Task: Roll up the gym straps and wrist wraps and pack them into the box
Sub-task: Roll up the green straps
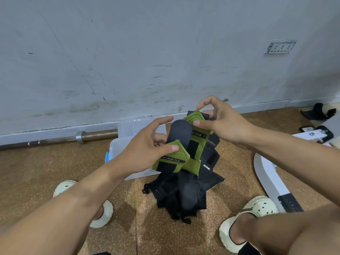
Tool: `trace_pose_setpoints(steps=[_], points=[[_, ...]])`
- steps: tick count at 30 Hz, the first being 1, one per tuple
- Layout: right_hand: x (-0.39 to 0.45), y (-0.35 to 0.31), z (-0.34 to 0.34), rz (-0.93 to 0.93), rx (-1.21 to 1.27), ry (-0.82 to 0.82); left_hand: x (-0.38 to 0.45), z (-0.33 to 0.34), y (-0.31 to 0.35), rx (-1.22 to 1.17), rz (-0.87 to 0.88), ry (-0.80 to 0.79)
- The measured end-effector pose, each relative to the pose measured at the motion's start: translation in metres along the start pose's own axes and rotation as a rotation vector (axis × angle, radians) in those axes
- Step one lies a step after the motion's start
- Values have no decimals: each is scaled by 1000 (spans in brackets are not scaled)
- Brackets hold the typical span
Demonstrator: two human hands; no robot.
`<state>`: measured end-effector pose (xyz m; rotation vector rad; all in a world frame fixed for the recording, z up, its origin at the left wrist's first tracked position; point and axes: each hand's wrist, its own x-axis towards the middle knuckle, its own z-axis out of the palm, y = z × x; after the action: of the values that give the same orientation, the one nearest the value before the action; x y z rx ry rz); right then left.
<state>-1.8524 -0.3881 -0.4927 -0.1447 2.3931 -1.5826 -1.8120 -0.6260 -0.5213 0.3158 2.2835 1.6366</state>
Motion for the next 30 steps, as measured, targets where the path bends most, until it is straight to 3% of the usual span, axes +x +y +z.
trace_pose_setpoints(steps=[5, 14, 17, 22, 24, 30], points=[[-1, 4, 6, -90, -62, -50, -1, 3, 2, -31, -12, -31], [-8, -7, 21, 64, 241, -231, 0, 1, 3, -4, -35, 32], [-9, -6, 25, -10, 147, -208, 1, 2, 0, -55, -40, 46], [-6, -1, 27, -183, 41, -134, 4, 3, 1, -192, -80, 282], [-6, -3, 25, -220, 22, -150, 6, 0, 0, -120, -56, 350], [-6, -3, 23, -254, 10, -161, 8, -9, -2, -248, -109, 136]])
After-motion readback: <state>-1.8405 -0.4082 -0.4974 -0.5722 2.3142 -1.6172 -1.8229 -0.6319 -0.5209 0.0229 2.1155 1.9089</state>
